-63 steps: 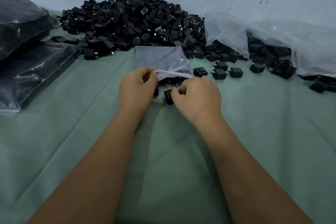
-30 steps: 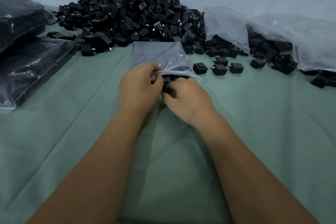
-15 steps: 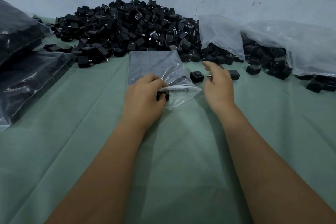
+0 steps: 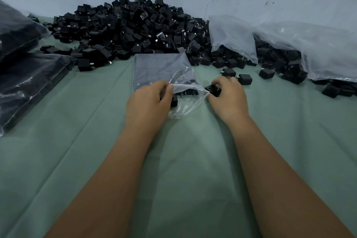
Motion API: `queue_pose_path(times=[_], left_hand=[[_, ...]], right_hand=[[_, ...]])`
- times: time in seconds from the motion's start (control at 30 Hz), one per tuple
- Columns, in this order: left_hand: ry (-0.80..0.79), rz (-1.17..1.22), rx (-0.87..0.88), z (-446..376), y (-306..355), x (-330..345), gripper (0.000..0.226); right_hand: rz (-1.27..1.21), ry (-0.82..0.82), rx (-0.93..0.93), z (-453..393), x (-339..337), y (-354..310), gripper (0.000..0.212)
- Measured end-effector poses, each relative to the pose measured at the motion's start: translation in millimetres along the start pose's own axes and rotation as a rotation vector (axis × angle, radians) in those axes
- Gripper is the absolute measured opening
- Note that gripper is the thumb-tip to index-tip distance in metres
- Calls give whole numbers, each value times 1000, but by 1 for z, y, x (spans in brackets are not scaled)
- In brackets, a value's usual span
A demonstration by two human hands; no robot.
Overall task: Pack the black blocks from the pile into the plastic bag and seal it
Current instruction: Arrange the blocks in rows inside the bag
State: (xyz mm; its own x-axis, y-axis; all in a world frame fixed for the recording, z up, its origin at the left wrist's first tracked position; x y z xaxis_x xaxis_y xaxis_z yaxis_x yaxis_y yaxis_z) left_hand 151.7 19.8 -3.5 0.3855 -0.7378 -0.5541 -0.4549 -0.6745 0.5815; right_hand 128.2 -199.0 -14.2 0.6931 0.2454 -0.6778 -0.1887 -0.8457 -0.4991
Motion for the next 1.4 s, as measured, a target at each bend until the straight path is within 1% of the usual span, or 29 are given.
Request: queue_pose_path(times=[0.03, 0.1, 0.13, 0.17, 0.2, 0.27, 0.33, 0.43, 0.5, 0.57, 0.67, 0.77, 0.87, 1.0, 1.13, 1.2, 1.27, 1.4], left_hand=[[-6, 6, -10, 0, -1, 0, 27], [-18, 22, -32, -1, -2, 1, 28], [-23, 32, -40, -1, -2, 1, 27], [-24, 41, -43, 0, -2, 1, 27], [-25, 50, -44, 0, -2, 1, 27], [-17, 67, -36, 0, -1, 1, 27], [-6, 86, -26, 1, -1, 0, 26], [-19, 98, -24, 2, 0, 0, 25], [-40, 101, -7, 3, 1, -1, 19], [-65, 58, 51, 4, 6, 0, 14], [-82, -40, 154, 6, 12, 0, 23], [-86, -81, 185, 6, 13, 2, 24], [-87, -154, 204, 8, 14, 4, 24], [-94, -180, 205, 4, 12, 3, 25], [-134, -164, 189, -2, 9, -1, 21], [-148, -171, 192, -2, 8, -1, 14], [-142, -175, 196, -2, 8, -2, 8], [-130, -202, 208, -1, 10, -1, 8]], right_hand=[[-83, 48, 53, 2, -6, 0, 33], [-228, 260, 82, 9, -26, -4, 33], [-275, 361, 69, 16, -36, -10, 33], [-316, 424, 33, 23, -44, -17, 33], [-355, 443, -28, 30, -49, -28, 31], [-398, 394, -224, 47, -50, -54, 27], [-365, 274, -410, 59, -43, -77, 26], [-149, 90, -541, 63, -26, -91, 25], [5, 51, -578, 62, -18, -89, 24], [72, 38, -566, 59, -15, -82, 24], [29, -9, -511, 54, -16, -75, 20], [8, -29, -495, 51, -21, -72, 16], [-18, 8, -454, 47, -27, -68, 15], [23, -85, -373, 44, -19, -60, 20], [27, -54, -376, 44, -17, -60, 23], [55, -21, -447, 45, -16, -65, 22], [134, -1, -511, 45, -13, -69, 21], [153, 13, -481, 43, -9, -72, 15]])
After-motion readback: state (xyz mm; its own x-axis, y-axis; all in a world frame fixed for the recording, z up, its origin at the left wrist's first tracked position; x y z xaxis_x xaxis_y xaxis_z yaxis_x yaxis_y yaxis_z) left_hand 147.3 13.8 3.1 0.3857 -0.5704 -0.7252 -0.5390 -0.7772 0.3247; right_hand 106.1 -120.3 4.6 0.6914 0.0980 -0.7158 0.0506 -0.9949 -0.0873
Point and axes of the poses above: each hand's wrist, its own z-axis away from the middle knuckle, its own x-axis out of the palm, y = z × x, the point moved 6 cm from there along -z, towards the middle knuckle, and after that the axes turned 9 degrees about y, right-handed, at the moved point
